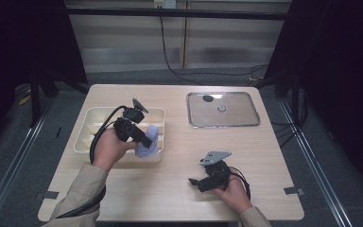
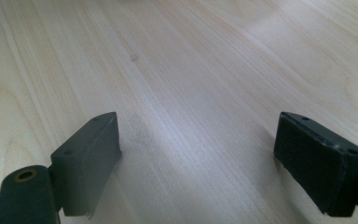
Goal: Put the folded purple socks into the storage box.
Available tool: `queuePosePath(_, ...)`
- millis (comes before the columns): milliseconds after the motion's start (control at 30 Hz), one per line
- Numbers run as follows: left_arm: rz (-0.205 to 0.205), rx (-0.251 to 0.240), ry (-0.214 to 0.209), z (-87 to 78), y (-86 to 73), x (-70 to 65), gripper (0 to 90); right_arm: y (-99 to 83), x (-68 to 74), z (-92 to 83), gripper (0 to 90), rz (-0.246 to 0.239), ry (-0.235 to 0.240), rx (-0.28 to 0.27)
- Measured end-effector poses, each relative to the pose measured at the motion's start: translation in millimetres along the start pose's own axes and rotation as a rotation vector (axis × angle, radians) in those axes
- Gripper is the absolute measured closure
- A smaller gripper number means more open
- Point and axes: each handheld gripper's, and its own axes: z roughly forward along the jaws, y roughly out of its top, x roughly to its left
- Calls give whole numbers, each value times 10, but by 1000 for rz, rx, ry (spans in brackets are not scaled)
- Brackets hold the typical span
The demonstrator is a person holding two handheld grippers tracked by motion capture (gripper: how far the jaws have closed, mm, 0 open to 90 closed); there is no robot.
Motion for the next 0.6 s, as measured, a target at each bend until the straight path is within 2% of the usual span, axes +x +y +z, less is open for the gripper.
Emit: queuePosePath(600, -35, -14, 36, 135, 61, 140, 693, 0, 2, 0, 134, 1, 5, 3)
